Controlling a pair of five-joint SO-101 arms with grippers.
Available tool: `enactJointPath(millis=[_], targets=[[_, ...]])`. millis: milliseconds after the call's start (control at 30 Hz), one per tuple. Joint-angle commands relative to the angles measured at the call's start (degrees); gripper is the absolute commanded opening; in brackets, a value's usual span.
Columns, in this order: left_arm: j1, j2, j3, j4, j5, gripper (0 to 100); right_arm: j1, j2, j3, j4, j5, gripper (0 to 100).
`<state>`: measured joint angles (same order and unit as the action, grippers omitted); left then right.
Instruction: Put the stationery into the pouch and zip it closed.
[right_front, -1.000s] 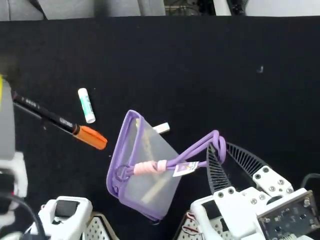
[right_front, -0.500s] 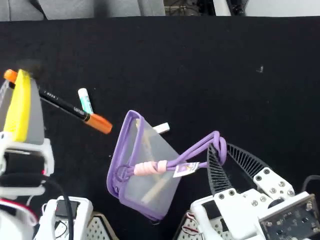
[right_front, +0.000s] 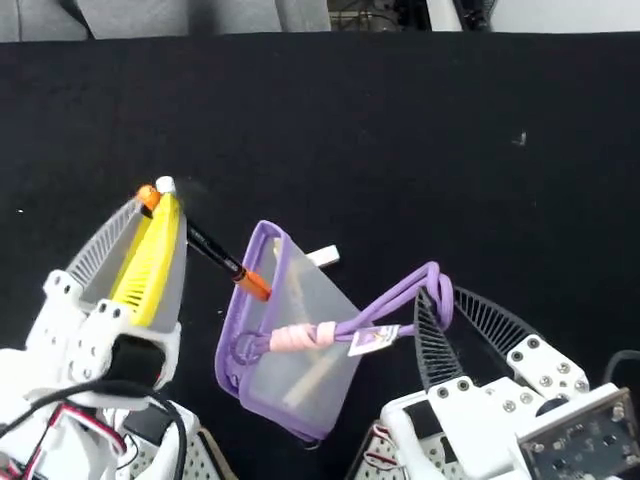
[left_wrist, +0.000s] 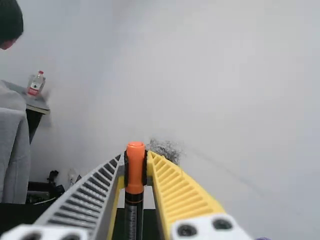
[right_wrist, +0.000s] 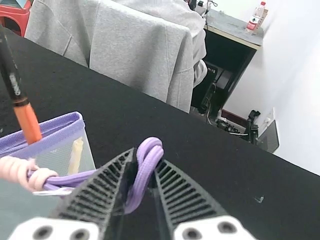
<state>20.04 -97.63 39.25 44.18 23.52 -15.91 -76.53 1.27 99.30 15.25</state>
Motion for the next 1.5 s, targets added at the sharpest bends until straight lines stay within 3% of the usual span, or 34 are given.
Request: enactJointPath(millis=[0, 333, 400, 500, 1133, 1233, 1367, 1467], targets=[[1.5, -1.8, 2.9, -3.7, -1.1, 3, 0.3, 0.1, 0.2, 1.9, -0.5, 1.1], [2.1, -4.5, 13.7, -7.8, -8.9, 4, 0.3, 0.1, 0.2, 1.9, -0.5, 1.1], [2.1, -4.5, 14.2, -7.3, -8.7, 8, 0.3, 0.1, 0.3, 1.9, -0.5, 1.1], [2.1, -4.6, 13.5, -6.0, -6.6, 14, 0.4, 0.1, 0.3, 1.9, -0.5, 1.1], [1.0, -1.7, 4.0, -4.0, -6.1, 15, 0.5, 0.1, 0.3, 1.9, -0.5, 1.1], [-7.0, 5.3, -0.6, -4.0, -5.7, 15, 0.6, 0.1, 0.3, 1.9, -0.5, 1.1], [-19.8, 20.4, -8.3, -3.6, 3.0, 15, 0.6, -1.9, 0.4, 1.9, -0.5, 1.1], [-24.6, 31.1, -13.8, -1.3, 6.4, 15, 0.6, -3.0, 0.5, 1.9, -0.5, 1.1]])
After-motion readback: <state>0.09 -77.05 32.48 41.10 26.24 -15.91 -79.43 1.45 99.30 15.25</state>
